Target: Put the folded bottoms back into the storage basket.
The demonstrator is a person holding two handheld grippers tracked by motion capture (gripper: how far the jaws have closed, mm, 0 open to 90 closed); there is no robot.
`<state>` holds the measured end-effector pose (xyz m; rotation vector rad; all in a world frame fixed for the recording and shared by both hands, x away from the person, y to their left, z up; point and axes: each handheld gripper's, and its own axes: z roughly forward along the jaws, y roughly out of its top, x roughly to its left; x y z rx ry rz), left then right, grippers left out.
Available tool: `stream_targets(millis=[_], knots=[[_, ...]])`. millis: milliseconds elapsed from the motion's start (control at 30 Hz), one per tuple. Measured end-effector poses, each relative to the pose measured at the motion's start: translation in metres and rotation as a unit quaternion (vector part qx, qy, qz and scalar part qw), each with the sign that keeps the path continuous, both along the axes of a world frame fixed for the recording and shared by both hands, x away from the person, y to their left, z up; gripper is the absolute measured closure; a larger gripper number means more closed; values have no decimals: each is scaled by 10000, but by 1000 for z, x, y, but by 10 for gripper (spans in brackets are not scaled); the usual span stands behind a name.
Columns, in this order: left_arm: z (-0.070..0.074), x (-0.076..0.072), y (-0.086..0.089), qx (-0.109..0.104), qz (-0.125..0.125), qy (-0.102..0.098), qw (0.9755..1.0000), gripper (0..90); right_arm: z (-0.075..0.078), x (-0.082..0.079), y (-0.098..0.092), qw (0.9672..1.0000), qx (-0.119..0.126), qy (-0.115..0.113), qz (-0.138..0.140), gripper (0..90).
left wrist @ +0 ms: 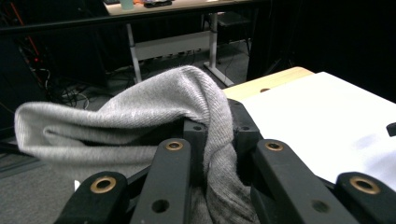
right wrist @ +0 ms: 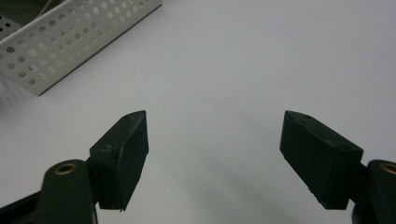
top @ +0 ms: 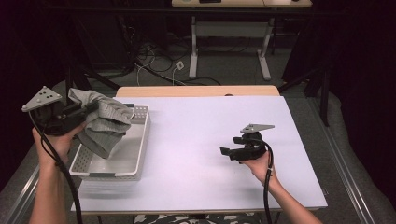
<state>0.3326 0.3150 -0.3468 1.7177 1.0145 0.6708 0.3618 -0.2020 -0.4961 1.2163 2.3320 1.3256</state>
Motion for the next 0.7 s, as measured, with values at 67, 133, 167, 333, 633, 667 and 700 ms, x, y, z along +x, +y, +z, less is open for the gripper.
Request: stream_targets(millis=[67,133,167,333,633,667,700], knots=[[-5,2,0,-29,-14,66,10000,809,0,0,-1,10000,23,0,-24,236],[-10,4,-1,-18,-31,147,9999,808,1,0,-3,10000,32,-13,-30,236],[-14,6,-1,-4,-45,201,9998,808,1,0,-3,10000,38,-4,-35,236],[-29,13,-3,66,-56,424,9991,808,-1,-1,-4,10000,-4,19,-31,234],[-51,23,3,106,-9,757,9971,806,-4,-3,-7,10000,-55,47,-50,234],[-53,24,4,105,-5,789,9968,806,-4,-3,-7,10000,-47,50,-49,234],[-55,24,5,112,1,828,9965,806,-4,-3,-7,10000,-46,39,-34,234]])
